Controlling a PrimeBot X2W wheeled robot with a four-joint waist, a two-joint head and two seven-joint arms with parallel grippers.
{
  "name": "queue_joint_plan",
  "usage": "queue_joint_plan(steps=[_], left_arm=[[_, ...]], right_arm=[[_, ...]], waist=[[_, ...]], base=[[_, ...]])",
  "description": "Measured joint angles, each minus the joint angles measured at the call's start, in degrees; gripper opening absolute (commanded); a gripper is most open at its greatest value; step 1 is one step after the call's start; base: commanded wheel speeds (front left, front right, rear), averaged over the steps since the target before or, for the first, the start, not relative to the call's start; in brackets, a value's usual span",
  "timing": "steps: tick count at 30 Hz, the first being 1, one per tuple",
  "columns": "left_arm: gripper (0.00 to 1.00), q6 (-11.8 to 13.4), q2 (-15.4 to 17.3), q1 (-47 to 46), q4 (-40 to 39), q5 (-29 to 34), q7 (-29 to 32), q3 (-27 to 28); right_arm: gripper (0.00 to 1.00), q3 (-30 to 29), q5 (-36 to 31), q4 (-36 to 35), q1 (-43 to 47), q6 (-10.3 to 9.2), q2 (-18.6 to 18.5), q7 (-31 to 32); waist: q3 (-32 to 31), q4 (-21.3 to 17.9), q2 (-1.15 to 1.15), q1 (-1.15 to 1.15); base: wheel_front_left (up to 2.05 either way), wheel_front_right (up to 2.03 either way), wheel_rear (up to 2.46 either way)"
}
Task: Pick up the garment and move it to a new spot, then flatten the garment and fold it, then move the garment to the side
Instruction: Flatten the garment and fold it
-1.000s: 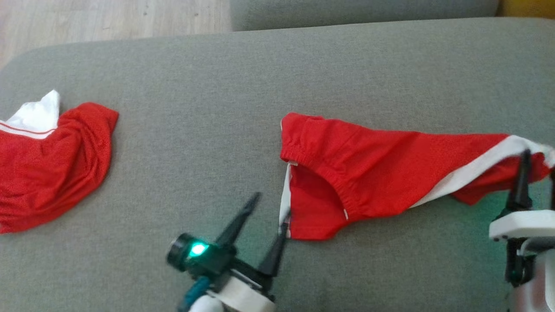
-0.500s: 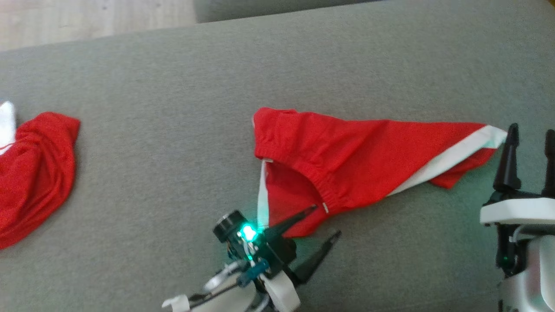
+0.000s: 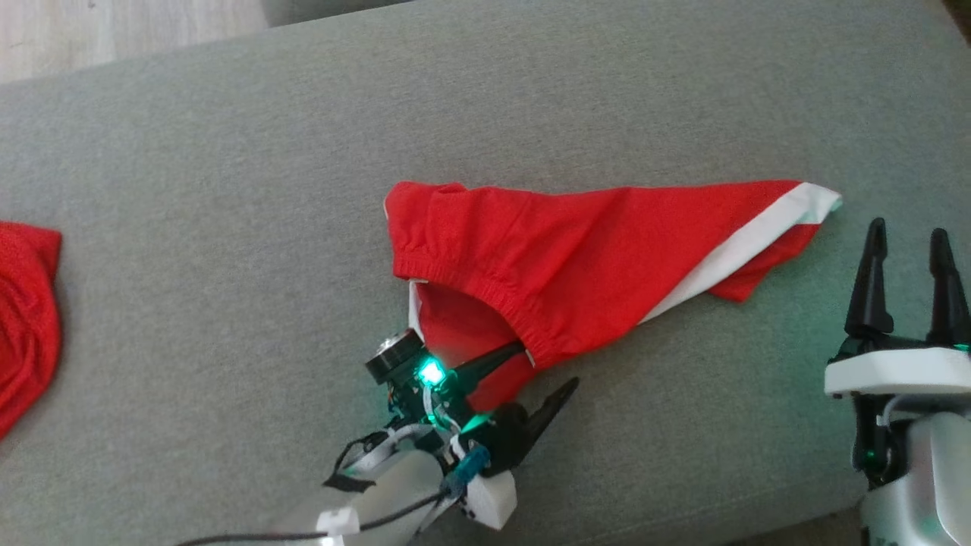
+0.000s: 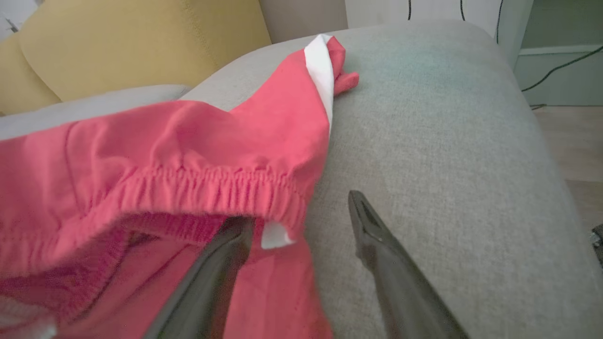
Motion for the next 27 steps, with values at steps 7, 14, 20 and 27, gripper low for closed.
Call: queue_joint_plan(steps=[7,14,20,27], left_arm=[[0.75,4.23,0.82,-1.09,2.77,2.79,0.00,-2.30],[0.00,6.92,0.85,-2.30,3.15,2.45,0.00,-2.30],[0.00,3.48,0.67,-2.05,4.11,-2.92,0.00,-1.93],[0.00,-4.34,-0.38,-1.08,1.07,-14.51,0.00,3.38]], right_arm=[[1.00,0.64,0.58,0.16,0.01,0.00,0.00,0.00],[1.00,1.46,1.53,0.27,0.31,0.00,0.00,0.00],[1.00,1.68,1.90,0.46,0.76,0.00,0.00,0.00],[1.00,1.63,1.92,0.75,1.79,0.00,0.00,0.00]], waist=[[-0.35,-1.32,0.00,0.00],[-0.60,-1.83,0.00,0.00],[-1.57,-1.54,0.00,0.00],[-4.06,-0.35,0.00,-0.01]], base=[[0.00,0.00,0.00],[0.00,0.00,0.00],[0.00,0.00,0.00],[0.00,0.00,0.00]])
